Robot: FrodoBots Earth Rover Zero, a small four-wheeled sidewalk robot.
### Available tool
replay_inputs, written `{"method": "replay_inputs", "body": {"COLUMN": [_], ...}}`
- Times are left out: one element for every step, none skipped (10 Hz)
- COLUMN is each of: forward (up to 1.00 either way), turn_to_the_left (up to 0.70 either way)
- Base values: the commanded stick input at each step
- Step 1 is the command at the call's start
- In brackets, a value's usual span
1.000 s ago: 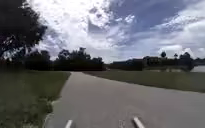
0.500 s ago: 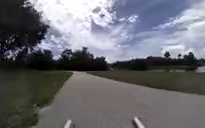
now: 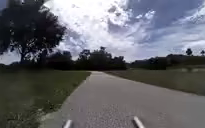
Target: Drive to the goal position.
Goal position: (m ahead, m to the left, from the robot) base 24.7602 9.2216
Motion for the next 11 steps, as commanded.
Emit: {"method": "replay_inputs", "body": {"forward": [0.7,0.7,0.7,0.7,0.7,0.7,0.7,0.7,0.7,0.7,0.7], "turn_to_the_left": [0.0,0.0,0.0,0.0,0.0,0.0,0.0,0.0,0.0,0.0,0.0]}}
